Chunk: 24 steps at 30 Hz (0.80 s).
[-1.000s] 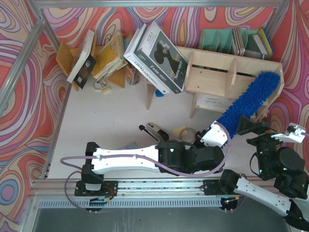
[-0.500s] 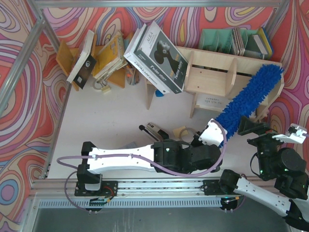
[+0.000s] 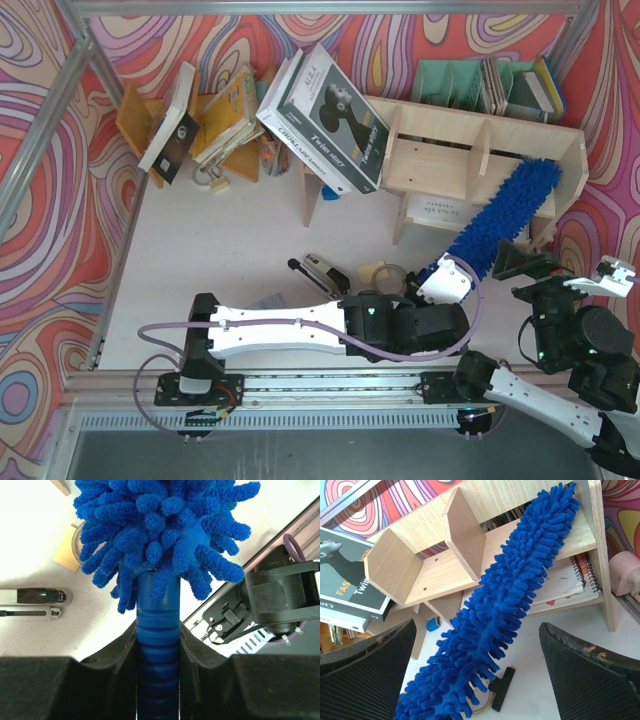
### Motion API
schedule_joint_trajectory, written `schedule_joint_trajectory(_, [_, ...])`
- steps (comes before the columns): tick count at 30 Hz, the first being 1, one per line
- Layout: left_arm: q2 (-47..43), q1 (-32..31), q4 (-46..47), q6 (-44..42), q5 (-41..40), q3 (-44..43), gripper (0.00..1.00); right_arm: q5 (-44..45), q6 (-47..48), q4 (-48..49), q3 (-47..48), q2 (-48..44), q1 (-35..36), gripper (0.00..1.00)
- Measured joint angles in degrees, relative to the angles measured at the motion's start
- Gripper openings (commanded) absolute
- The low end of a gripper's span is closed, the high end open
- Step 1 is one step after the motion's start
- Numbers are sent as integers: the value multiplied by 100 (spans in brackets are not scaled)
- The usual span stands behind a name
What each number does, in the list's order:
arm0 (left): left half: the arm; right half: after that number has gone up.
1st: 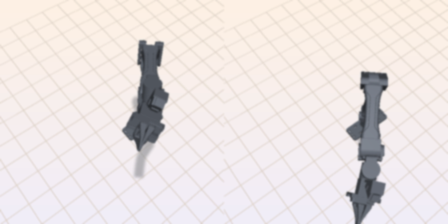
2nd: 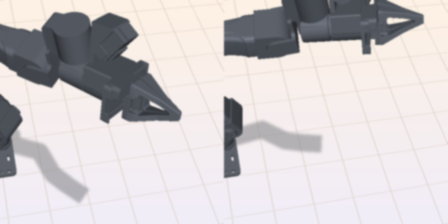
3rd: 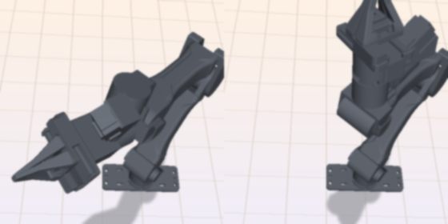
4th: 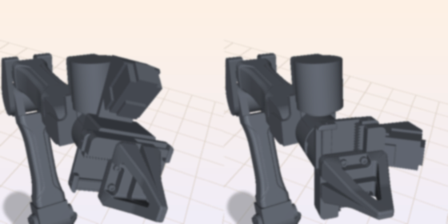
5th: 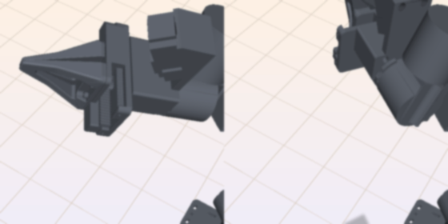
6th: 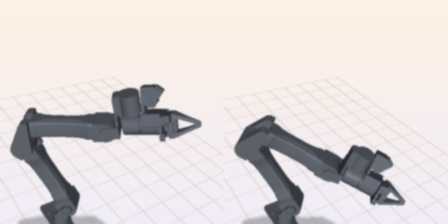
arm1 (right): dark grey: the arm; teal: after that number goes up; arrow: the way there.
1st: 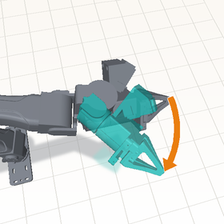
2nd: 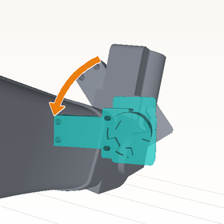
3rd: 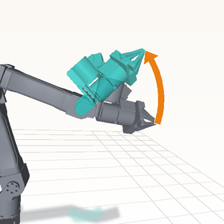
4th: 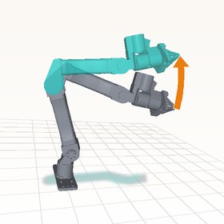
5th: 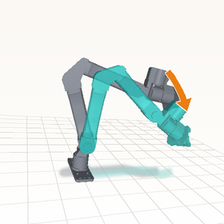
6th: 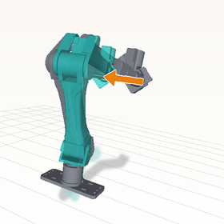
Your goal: Dust the bookshelf with a duster
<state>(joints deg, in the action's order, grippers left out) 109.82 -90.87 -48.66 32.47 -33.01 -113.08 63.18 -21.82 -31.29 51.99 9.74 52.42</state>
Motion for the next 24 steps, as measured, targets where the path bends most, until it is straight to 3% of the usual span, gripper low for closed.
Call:
schedule_joint_trajectory(9, [-197, -59, -87, 367, -490, -4, 0, 2, 70, 44, -96, -9, 0, 99])
schedule_joint_trajectory(15, [-214, -472, -555, 765, -846, -264, 0, 0, 151, 63, -120, -37, 0, 99])
schedule_joint_trajectory(24, [116, -345, -1126, 1193, -658, -505, 0, 0, 149, 63, -122, -179, 0, 99])
